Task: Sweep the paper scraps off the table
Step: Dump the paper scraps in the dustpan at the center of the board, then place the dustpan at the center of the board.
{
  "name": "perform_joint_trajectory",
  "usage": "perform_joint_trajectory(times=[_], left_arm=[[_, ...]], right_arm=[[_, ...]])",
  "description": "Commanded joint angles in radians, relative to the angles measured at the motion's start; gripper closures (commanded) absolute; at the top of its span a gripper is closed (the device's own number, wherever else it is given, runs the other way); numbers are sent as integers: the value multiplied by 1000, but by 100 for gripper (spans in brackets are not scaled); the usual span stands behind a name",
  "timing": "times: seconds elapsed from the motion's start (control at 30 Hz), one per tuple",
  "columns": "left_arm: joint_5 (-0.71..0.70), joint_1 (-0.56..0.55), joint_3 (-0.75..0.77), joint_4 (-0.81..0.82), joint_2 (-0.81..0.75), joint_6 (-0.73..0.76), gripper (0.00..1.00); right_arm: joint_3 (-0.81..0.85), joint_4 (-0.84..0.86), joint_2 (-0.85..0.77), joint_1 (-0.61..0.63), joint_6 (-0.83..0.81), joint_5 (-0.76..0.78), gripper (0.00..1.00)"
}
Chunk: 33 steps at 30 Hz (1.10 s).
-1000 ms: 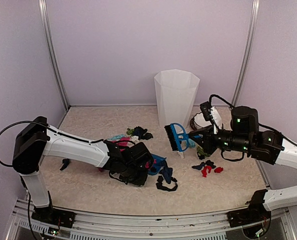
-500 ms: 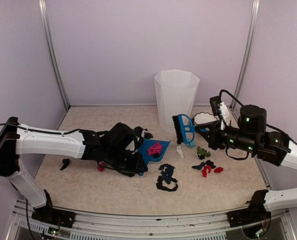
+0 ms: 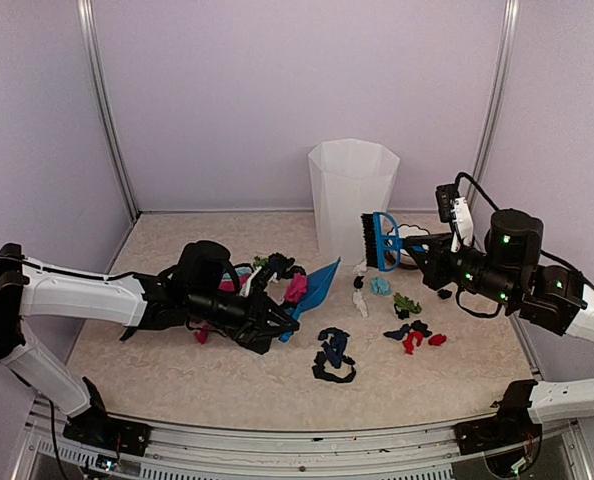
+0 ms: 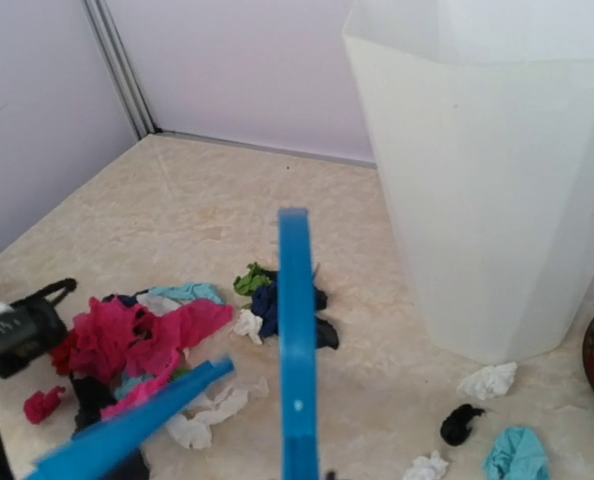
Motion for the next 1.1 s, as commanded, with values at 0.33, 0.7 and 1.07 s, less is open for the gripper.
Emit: perform_joint_trajectory(times=[0.33,0.7,1.07], left_arm=[[151,42,-263,1264,65,-697,100],[94,41,-297,1541,158,-802,100],[101,24,-144,543,-99,-187,100]], right_arm=[[-26,39,-7,-9,26,12,100],[-37,39,-11,-9,30,1,100],[-17,-15,34,-14,0,-41,100]])
